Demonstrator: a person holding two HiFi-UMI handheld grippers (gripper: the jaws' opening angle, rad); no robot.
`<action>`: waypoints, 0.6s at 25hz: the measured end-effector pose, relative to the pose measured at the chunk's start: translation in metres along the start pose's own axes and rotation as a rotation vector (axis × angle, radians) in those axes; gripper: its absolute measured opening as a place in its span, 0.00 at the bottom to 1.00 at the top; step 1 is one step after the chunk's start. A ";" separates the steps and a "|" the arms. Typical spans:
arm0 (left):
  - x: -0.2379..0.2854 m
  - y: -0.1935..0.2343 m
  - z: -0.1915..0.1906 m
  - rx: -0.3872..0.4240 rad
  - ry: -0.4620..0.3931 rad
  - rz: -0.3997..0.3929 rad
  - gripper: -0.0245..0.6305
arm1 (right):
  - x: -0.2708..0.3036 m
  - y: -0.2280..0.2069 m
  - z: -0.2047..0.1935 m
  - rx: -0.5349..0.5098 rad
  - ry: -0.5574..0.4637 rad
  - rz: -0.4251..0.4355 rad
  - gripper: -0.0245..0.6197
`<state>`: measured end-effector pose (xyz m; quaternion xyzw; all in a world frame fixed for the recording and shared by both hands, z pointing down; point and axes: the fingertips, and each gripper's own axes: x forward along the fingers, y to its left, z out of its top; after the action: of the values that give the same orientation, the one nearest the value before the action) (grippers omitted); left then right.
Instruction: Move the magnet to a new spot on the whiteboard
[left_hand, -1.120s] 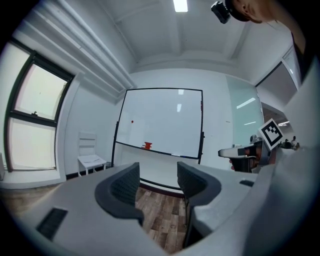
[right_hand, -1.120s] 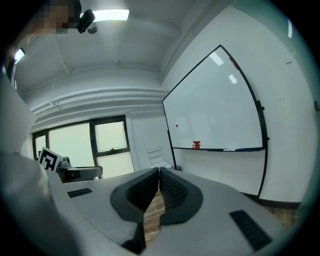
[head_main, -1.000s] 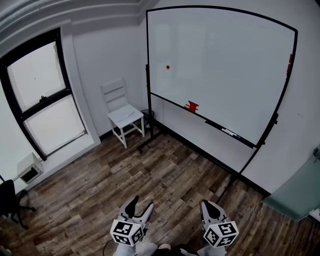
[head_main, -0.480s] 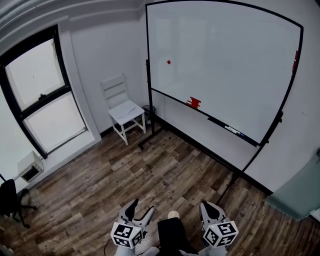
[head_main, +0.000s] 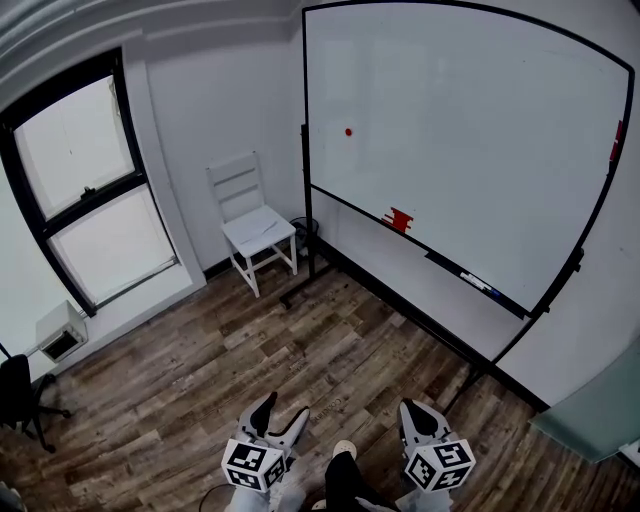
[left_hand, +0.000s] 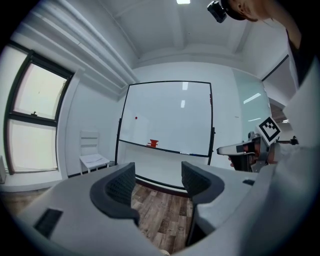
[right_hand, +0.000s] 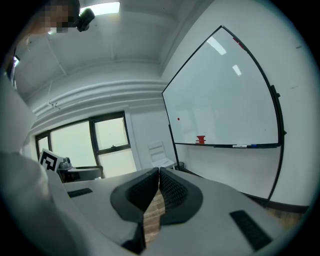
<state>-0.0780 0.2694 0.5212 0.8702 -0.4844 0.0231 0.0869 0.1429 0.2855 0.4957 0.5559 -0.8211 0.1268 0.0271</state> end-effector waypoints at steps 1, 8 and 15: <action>0.009 0.004 0.002 0.000 0.000 0.002 0.48 | 0.007 -0.005 0.004 0.000 -0.004 -0.001 0.08; 0.085 0.033 0.033 0.007 -0.044 0.043 0.48 | 0.065 -0.052 0.039 -0.013 -0.031 0.000 0.08; 0.139 0.061 0.058 -0.003 -0.066 0.079 0.48 | 0.123 -0.086 0.070 -0.026 -0.037 0.022 0.08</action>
<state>-0.0582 0.1114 0.4895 0.8505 -0.5212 -0.0031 0.0714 0.1818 0.1277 0.4665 0.5488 -0.8290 0.1062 0.0176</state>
